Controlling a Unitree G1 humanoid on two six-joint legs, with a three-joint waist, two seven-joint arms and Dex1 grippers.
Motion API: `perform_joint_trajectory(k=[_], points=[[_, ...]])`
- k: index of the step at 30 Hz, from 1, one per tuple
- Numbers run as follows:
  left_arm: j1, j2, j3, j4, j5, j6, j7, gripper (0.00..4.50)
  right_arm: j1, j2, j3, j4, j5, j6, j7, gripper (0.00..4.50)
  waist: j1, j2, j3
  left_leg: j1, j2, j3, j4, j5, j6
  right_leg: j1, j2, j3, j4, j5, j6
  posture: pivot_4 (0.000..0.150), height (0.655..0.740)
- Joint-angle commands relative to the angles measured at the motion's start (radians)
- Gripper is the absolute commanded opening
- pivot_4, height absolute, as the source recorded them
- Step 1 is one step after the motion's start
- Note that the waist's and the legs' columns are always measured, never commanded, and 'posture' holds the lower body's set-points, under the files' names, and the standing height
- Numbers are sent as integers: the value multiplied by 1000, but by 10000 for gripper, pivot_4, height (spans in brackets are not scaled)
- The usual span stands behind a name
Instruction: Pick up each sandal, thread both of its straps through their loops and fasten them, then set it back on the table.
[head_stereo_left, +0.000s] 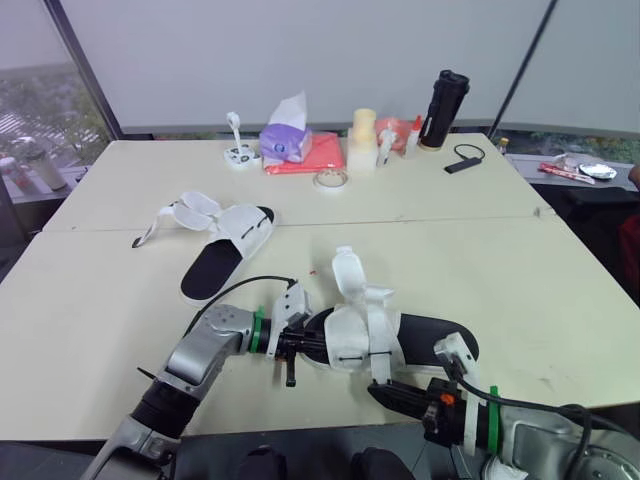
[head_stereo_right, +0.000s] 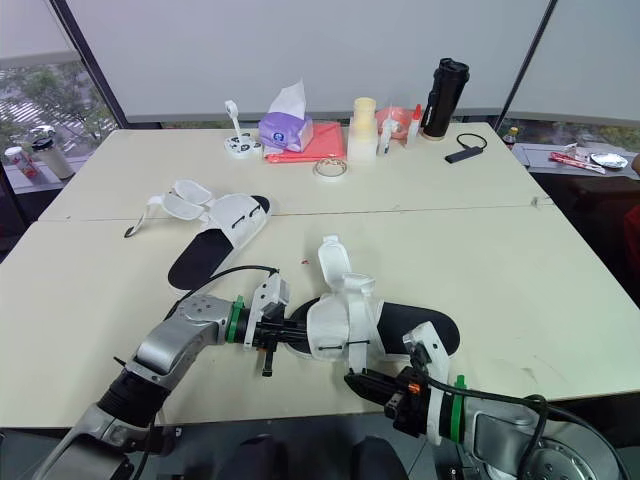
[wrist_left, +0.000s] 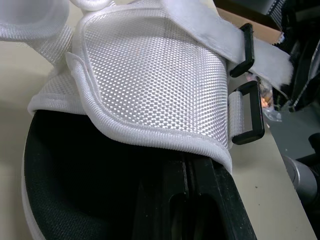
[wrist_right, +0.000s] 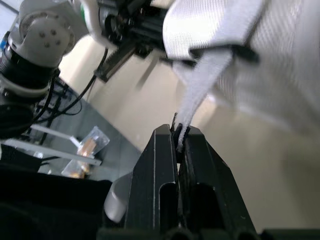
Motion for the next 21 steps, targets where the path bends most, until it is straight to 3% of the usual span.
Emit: perform_joint_trajectory(k=[1,14,21], points=[[3,1,-17,14,11,-10,2,0,52,-37,13,-32,-2,-7,59,592,0,0,0,0,0,0,0,0,0,0,0,0,0,0,0,1500,7394],[-9,12,-16,64,25,-43,4,0,291,-149,-30,-87,3,-48,207,592,0,0,0,6,0,0,0,-1,1,6,0,0,-1,-2,-1,1500,7394],[-19,15,-23,87,28,-59,-5,0,311,-181,-64,-152,67,-38,184,592,1,0,0,8,0,0,-1,-1,1,8,-1,0,-1,-4,-4,1500,7394]])
